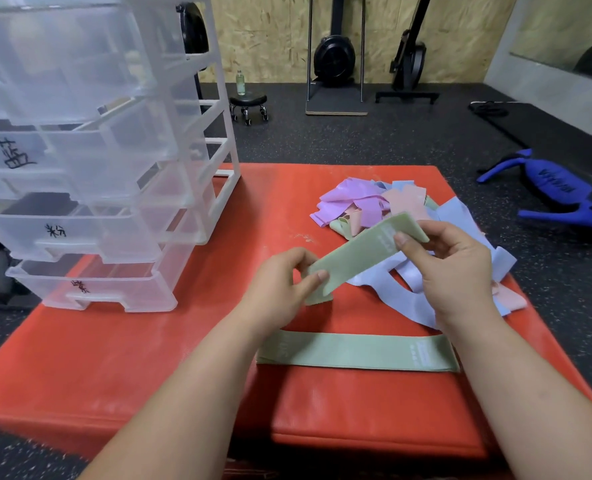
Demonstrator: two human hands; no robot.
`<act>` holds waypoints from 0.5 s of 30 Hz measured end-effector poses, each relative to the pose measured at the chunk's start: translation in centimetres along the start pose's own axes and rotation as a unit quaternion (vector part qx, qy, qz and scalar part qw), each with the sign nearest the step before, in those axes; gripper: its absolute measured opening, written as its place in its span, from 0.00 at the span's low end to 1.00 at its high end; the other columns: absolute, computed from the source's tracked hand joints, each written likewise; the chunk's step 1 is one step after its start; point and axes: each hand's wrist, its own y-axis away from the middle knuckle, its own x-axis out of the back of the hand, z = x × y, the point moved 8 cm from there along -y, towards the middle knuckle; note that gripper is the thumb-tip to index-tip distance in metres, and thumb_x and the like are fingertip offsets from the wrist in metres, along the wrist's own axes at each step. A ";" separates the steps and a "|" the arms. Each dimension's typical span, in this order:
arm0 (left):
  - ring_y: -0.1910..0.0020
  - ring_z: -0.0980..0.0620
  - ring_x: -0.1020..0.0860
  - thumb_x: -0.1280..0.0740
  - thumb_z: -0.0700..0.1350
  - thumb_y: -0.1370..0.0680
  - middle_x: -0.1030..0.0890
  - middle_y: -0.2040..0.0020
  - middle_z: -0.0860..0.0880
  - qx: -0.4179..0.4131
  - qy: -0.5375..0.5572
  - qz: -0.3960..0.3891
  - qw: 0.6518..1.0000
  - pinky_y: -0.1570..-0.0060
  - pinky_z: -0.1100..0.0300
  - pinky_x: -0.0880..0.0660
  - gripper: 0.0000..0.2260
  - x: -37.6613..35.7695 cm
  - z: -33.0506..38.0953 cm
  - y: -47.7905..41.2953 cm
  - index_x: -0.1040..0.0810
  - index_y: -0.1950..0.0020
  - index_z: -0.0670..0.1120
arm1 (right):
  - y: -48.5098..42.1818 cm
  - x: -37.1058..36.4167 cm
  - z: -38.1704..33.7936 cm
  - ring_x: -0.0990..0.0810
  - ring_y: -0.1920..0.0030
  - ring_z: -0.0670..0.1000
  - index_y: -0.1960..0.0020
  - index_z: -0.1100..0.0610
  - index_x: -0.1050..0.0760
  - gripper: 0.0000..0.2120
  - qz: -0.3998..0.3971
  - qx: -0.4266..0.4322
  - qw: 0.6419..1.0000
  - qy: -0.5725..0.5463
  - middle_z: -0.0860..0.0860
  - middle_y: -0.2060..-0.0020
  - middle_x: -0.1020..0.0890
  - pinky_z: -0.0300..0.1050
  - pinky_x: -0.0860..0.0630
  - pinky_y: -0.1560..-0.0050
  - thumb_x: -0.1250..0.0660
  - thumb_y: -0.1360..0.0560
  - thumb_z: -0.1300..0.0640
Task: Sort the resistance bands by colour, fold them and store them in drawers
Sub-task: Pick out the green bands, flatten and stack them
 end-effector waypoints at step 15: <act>0.61 0.57 0.20 0.26 0.46 0.21 0.17 0.57 0.56 0.040 -0.039 -0.004 0.998 0.57 0.58 0.22 0.06 3.0 -2.5 0.3 0.16 0.45 0.56 | -2.1 4.3 4.5 0.15 0.55 0.39 0.43 0.52 0.16 0.11 -0.028 -0.093 0.994 0.056 0.46 0.53 0.12 0.37 0.24 0.54 0.23 0.25 0.59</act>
